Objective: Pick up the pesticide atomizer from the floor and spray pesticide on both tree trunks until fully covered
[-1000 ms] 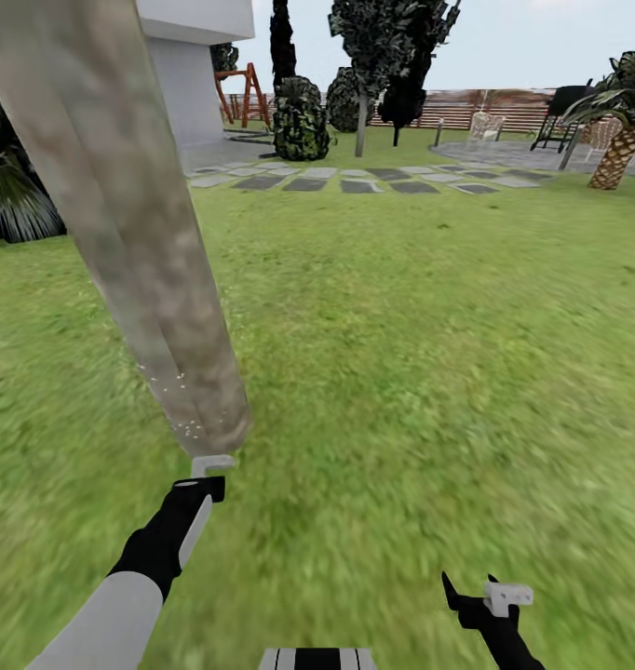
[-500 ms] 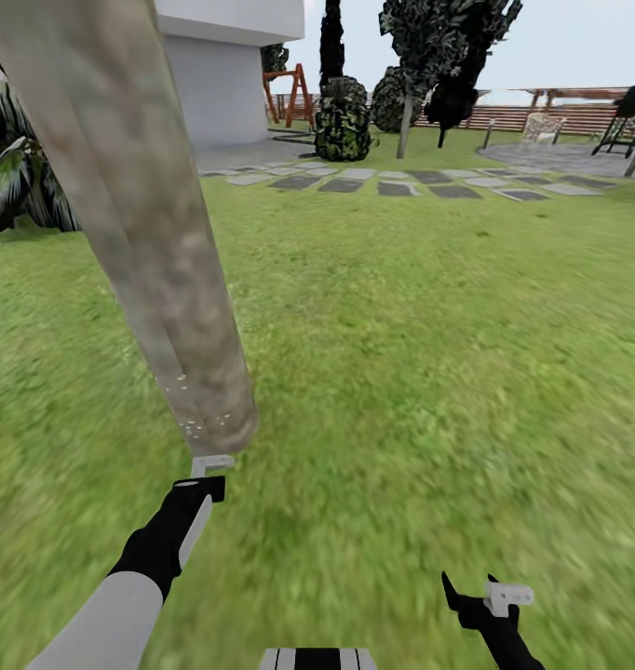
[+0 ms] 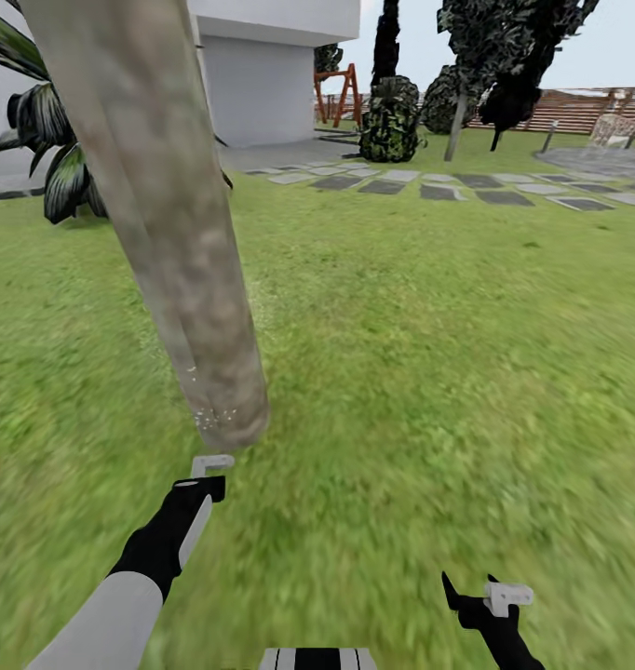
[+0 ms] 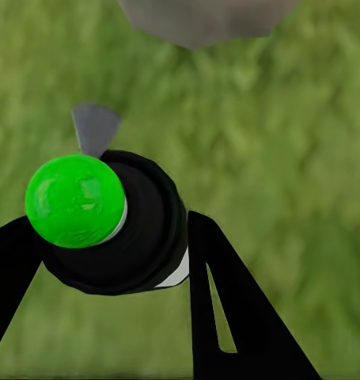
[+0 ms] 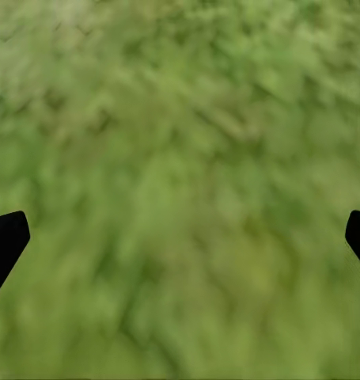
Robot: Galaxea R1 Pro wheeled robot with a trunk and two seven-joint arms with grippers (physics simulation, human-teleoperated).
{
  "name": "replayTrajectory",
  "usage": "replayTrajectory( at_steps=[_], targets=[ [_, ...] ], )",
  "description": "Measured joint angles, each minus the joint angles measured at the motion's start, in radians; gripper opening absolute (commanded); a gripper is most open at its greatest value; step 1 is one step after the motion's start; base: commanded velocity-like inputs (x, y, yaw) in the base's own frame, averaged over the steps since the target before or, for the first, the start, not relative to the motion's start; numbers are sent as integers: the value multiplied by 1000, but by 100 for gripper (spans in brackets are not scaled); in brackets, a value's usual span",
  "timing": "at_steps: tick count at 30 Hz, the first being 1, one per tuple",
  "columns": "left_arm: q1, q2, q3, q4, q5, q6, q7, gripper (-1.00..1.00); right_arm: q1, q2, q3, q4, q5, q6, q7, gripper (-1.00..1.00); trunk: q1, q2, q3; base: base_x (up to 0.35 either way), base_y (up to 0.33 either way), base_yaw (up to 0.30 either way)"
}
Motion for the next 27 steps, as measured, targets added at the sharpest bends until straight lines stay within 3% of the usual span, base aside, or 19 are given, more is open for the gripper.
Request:
replayTrajectory(
  at_steps=[3,6,10,14,16,18,20,23,27],
  targets=[
    [0,1,6,-9,-2,-20,1,-100,0,0,0,0,0,0,0,100,0,0,0,0,-26,276],
    [0,3,0,-14,-1,-129,6,-100,0,0,-1,0,0,0,0,100,0,0,0,0,-2,276],
    [-14,-1,-4,-18,-2,-148,-3,-100,0,0,-1,0,0,0,0,100,0,0,0,0,0,262],
    [-26,-51,-6,-22,-5,-129,-5,-100,0,0,-2,0,0,0,0,100,0,0,0,0,0,44],
    [-42,-63,-7,-51,-8,-96,-5,-100,0,0,-2,0,0,0,0,100,0,0,0,0,0,3],
    [-53,-68,-17,-153,-8,16,-5,-100,0,0,-1,0,0,0,0,100,0,0,0,0,0,0],
    [-55,-67,-65,-250,-2,100,-5,-100,0,0,-1,0,0,0,0,100,0,0,0,0,0,0],
    [-56,-50,-77,-289,-11,150,-4,-100,0,0,-1,0,0,0,0,100,0,0,0,0,0,0],
    [-62,39,-36,-292,-13,160,-5,-100,0,0,-1,0,0,0,0,100,0,0,0,0,0,-1]
  ],
)
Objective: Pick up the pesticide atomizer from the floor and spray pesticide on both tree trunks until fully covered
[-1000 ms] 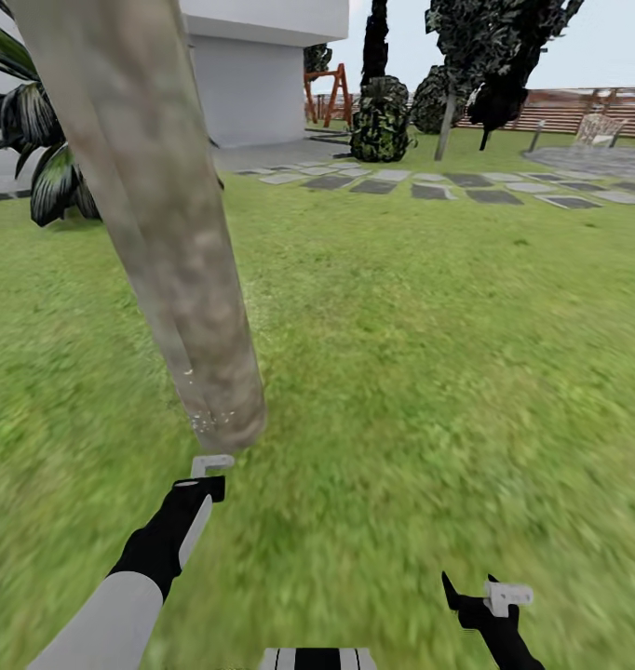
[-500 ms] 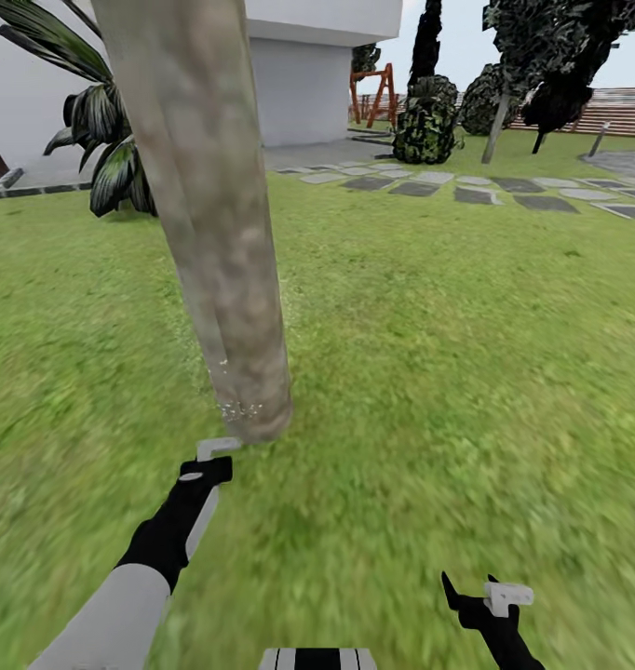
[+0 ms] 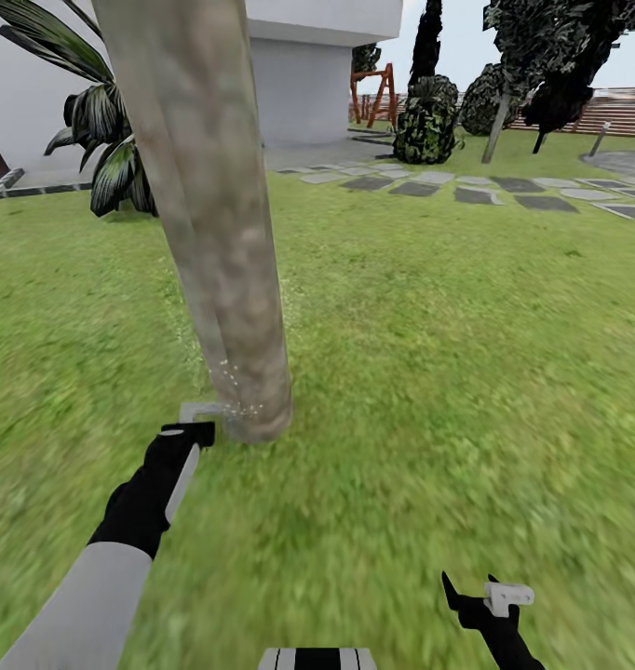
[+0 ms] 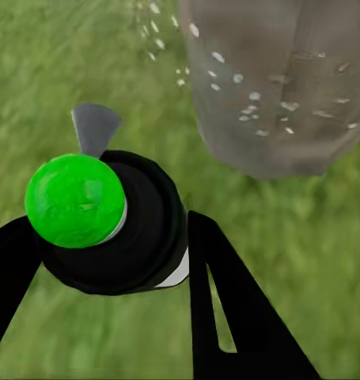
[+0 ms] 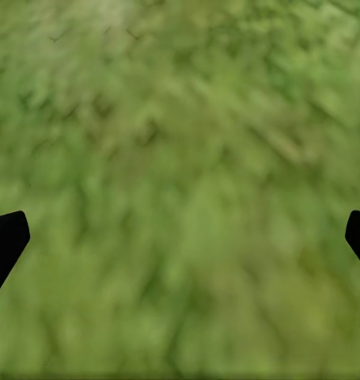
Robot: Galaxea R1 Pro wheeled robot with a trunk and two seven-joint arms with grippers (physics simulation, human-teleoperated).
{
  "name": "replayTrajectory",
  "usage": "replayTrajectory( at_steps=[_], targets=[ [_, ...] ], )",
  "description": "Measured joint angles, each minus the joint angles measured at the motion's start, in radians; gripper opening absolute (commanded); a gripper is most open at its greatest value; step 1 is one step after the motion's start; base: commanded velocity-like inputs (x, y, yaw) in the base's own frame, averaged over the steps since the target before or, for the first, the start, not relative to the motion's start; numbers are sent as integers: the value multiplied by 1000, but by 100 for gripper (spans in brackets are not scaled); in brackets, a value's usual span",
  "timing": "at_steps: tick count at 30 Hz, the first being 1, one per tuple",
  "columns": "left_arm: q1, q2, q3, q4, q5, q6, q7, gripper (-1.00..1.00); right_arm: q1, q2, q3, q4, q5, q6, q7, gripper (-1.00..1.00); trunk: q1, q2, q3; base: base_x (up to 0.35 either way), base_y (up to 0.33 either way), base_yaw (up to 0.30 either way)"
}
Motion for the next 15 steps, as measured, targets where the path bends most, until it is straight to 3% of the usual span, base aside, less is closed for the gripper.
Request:
replayTrajectory(
  at_steps=[2,3,8,11,15],
  targets=[
    [-15,32,30,13,1,2,-2,-100,0,0,0,0,0,0,0,100,0,0,0,0,0,-162],
    [-16,37,31,15,8,1,-2,-100,0,0,0,0,0,0,0,100,0,0,0,0,0,-159],
    [-11,26,21,-2,13,32,-12,-100,0,0,0,0,0,0,0,100,0,0,0,80,0,-27],
    [-20,10,-50,-11,23,48,-52,-100,0,0,0,0,0,0,0,100,0,0,0,276,0,-1],
    [-20,6,-65,-70,15,74,-57,-100,0,0,0,0,0,0,0,100,0,0,0,56,0,0]
  ],
)
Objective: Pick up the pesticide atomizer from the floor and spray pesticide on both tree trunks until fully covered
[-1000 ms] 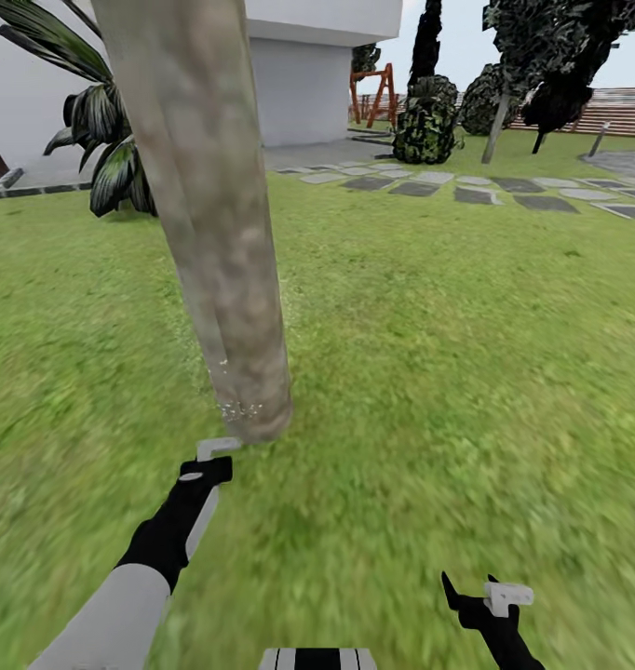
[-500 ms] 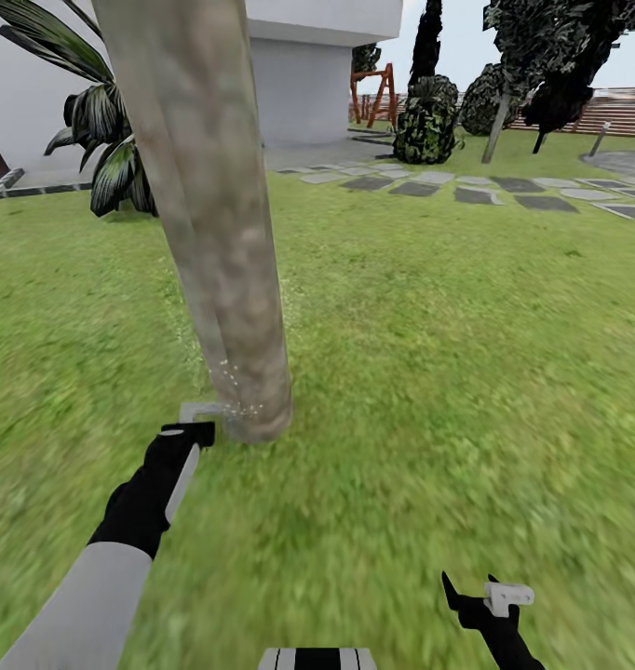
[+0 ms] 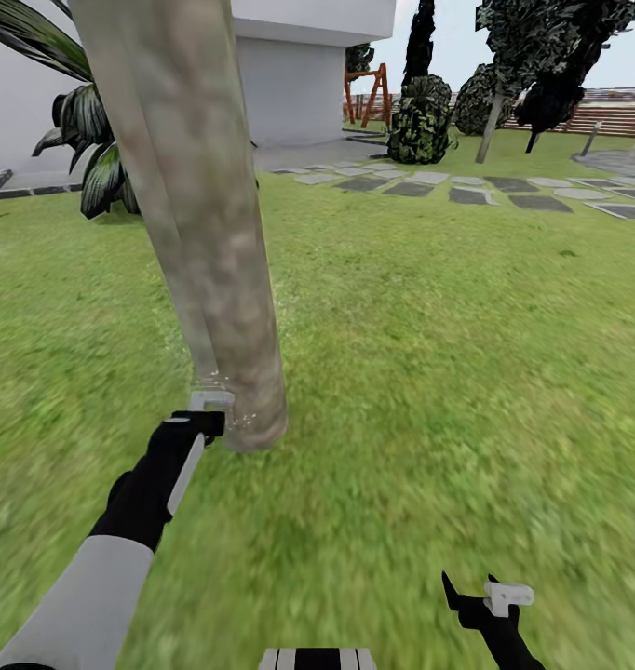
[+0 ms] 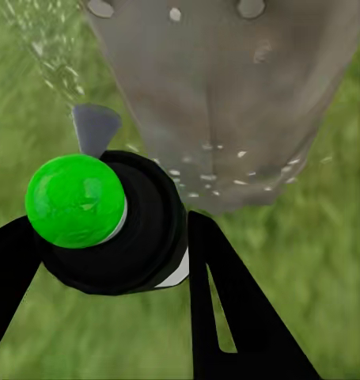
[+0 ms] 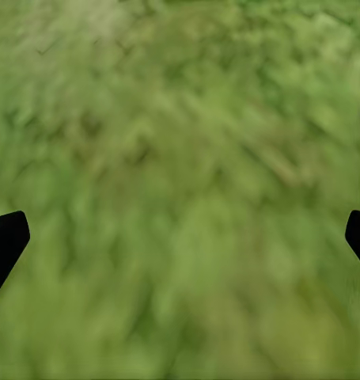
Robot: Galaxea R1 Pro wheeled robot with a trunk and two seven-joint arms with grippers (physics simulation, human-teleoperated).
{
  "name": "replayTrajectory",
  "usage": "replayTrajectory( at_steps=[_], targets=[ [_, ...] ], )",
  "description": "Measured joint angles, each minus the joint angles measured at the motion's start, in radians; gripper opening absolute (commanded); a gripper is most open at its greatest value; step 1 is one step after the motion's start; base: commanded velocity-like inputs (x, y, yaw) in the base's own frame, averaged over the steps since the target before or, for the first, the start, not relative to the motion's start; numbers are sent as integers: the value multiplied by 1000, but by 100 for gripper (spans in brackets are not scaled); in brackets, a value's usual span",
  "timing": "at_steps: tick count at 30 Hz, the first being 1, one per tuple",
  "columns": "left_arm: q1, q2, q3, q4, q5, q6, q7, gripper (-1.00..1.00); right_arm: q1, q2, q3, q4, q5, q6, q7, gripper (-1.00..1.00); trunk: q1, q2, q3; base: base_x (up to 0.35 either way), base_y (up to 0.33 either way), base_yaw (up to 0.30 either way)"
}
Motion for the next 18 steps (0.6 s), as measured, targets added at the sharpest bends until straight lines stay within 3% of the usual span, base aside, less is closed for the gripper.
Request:
replayTrajectory(
  at_steps=[2,4,6,7,9,11,14,18],
  targets=[
    [-2,0,2,-49,3,21,-1,-100,0,0,0,0,0,0,0,100,0,0,0,4,0,0],
    [-19,12,7,-91,43,100,-3,-100,0,0,0,0,0,0,0,100,0,0,0,1,0,0],
    [-40,47,47,-122,86,150,-10,-100,0,0,0,0,0,0,0,100,0,0,0,0,0,0],
    [-45,71,58,-134,104,160,-41,-100,0,0,0,0,0,-1,0,100,0,0,0,0,0,0],
    [-53,95,64,-142,119,181,-107,-100,0,0,0,0,0,0,0,100,0,0,0,0,0,0],
    [-61,97,60,-148,125,208,-144,-100,0,0,0,0,0,0,0,100,0,0,0,0,0,0],
    [-64,86,56,-194,123,238,-153,-100,0,0,0,0,0,0,0,100,0,0,0,0,0,0],
    [-81,76,5,-251,124,284,-154,-100,0,0,0,0,0,0,0,100,0,0,0,0,0,0]
  ],
)
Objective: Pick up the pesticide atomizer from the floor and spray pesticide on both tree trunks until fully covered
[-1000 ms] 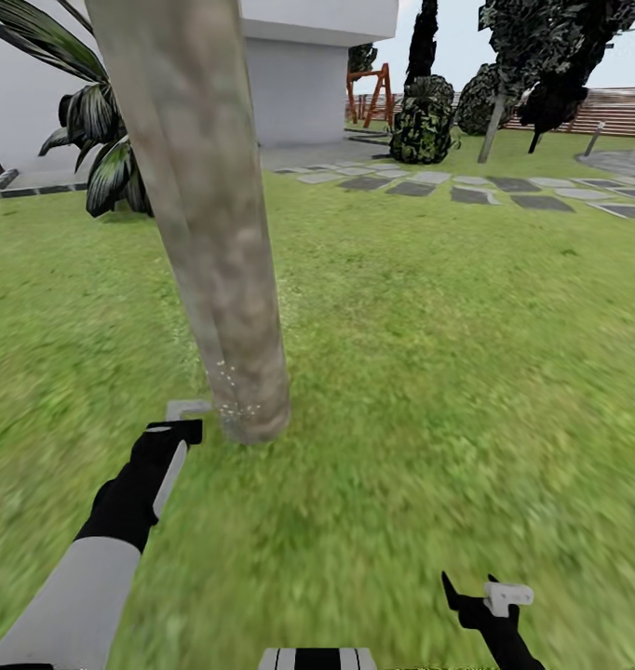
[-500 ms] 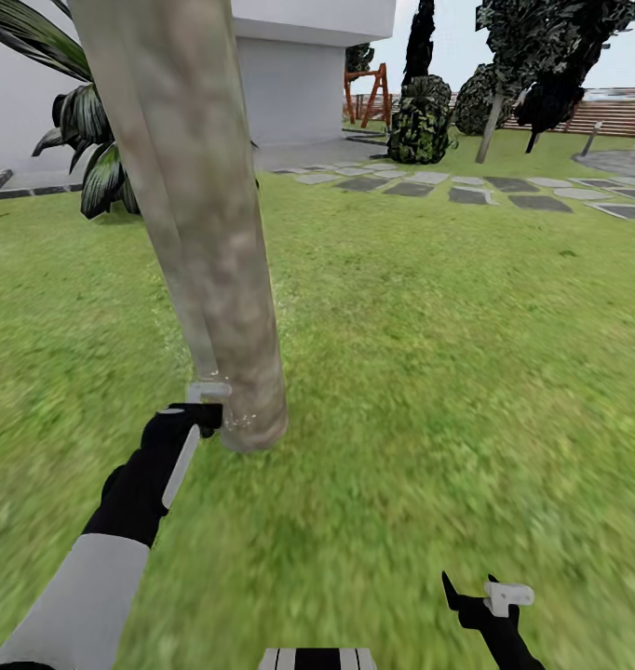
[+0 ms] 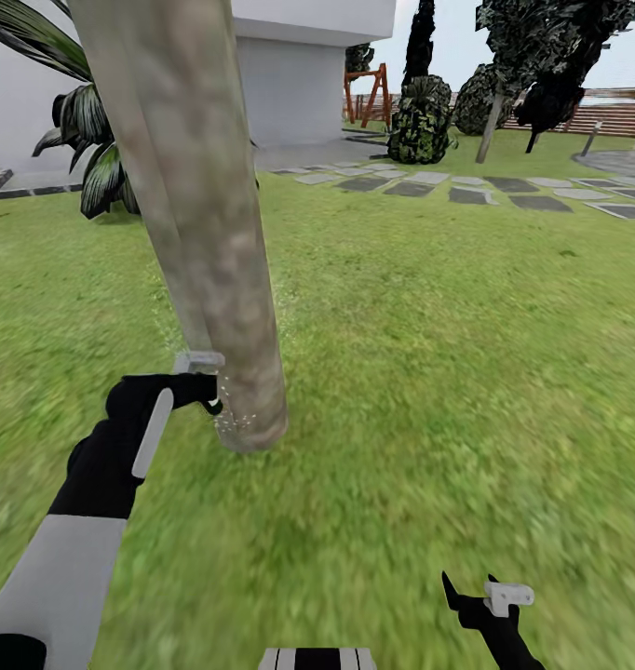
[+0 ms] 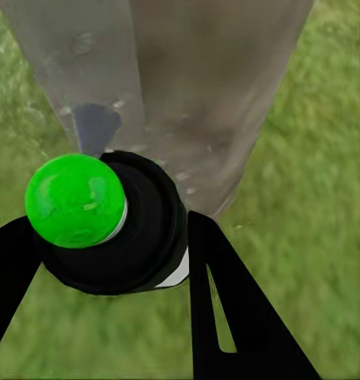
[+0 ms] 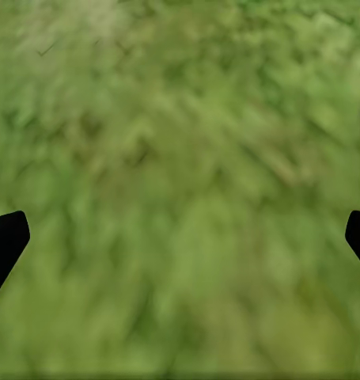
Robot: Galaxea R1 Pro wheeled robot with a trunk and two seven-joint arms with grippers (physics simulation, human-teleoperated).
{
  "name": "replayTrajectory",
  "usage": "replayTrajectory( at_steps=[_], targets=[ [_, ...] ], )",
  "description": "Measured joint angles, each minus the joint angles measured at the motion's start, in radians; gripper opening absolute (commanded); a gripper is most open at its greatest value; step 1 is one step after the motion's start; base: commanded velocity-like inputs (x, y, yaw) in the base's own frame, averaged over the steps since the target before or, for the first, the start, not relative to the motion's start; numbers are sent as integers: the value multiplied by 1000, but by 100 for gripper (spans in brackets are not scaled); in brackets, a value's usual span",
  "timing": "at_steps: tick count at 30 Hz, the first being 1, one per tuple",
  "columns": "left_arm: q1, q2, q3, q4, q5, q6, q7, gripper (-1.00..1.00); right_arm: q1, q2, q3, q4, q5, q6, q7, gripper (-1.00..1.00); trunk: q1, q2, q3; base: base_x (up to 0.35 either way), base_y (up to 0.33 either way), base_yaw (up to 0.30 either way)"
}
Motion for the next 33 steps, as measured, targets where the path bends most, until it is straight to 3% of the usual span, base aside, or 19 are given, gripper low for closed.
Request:
replayTrajectory(
  at_steps=[2,6,8,13,24,33],
  targets=[
    [-4,3,-5,-16,-1,4,0,-100,0,0,0,0,0,0,0,100,0,0,0,0,0,0],
    [-27,21,2,-23,54,7,0,-100,0,0,0,0,0,0,0,100,0,0,0,0,0,0],
    [-24,21,0,-24,61,10,0,-100,0,0,0,0,0,0,0,100,0,0,0,0,0,0],
    [-17,22,1,-24,49,8,2,-100,0,0,0,0,0,0,0,100,0,0,0,0,-54,0],
    [-17,23,4,-24,47,7,3,-100,0,0,0,0,0,0,0,100,0,0,0,0,-266,4],
    [-17,23,6,-23,43,7,9,-100,0,0,2,0,0,0,0,100,0,0,0,0,-273,242]
  ],
)
